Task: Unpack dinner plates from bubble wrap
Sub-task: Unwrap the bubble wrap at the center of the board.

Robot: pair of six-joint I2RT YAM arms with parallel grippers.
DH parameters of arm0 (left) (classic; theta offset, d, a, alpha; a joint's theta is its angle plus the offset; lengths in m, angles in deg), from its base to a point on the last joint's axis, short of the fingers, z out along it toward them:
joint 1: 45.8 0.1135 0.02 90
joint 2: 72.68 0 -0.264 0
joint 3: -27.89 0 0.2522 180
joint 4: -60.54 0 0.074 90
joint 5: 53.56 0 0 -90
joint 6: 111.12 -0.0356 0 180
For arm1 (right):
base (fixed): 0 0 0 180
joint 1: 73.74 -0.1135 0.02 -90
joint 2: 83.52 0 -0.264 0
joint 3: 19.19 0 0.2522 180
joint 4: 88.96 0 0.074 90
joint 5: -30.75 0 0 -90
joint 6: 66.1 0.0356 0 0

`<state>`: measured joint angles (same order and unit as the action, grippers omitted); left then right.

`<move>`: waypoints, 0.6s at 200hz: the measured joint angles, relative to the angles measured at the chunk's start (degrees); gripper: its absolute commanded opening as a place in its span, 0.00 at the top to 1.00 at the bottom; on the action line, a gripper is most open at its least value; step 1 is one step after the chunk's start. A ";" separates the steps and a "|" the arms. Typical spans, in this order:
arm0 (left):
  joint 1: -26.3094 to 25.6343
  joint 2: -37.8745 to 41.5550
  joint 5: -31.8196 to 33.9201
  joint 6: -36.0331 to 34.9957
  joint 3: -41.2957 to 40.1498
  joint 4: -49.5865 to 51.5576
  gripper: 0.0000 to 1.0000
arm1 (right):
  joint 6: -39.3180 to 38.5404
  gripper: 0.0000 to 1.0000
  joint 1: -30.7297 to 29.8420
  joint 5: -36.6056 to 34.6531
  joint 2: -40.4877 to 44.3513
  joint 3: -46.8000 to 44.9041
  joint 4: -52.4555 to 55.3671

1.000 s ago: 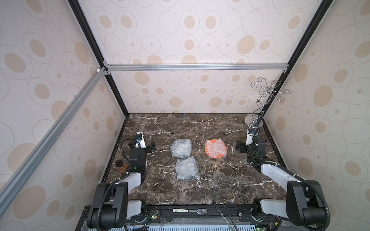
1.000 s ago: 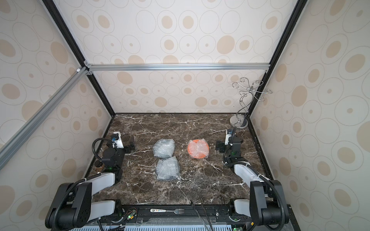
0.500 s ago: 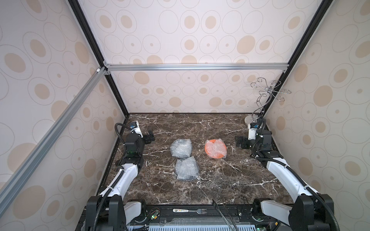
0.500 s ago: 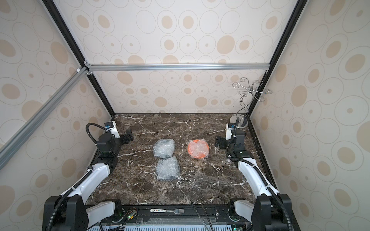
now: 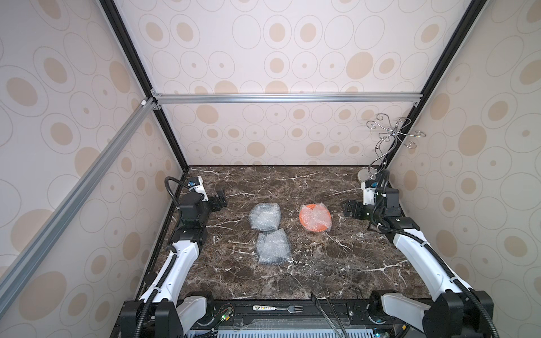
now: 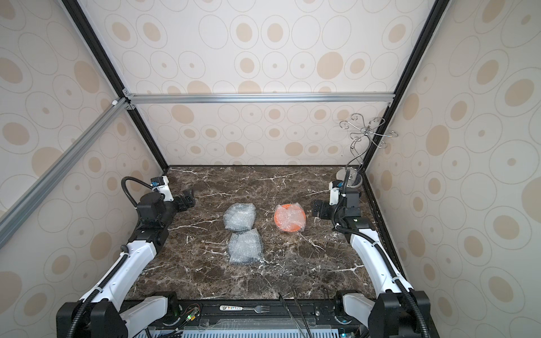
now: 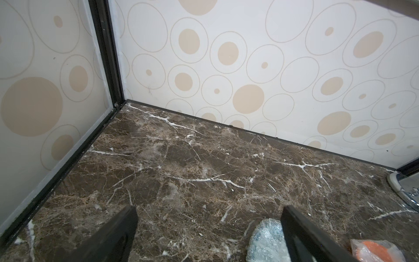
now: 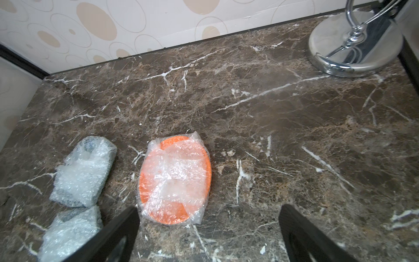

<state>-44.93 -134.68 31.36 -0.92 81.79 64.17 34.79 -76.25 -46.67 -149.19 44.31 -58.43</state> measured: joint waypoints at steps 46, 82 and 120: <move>0.00 -0.66 -4.24 2.19 0.42 3.13 0.00 | 0.00 0.09 0.00 4.07 -2.62 6.73 7.39; -0.02 -3.93 -9.49 3.93 1.42 4.90 0.00 | 1.33 0.13 -0.07 7.15 -6.08 10.29 11.80; -4.15 -7.34 -12.15 5.62 4.28 5.29 0.00 | 1.95 0.14 -2.67 5.60 -6.56 10.56 15.26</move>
<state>-49.09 -142.02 19.21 4.70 86.07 69.46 36.74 -78.91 -41.07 -155.75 54.87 -43.17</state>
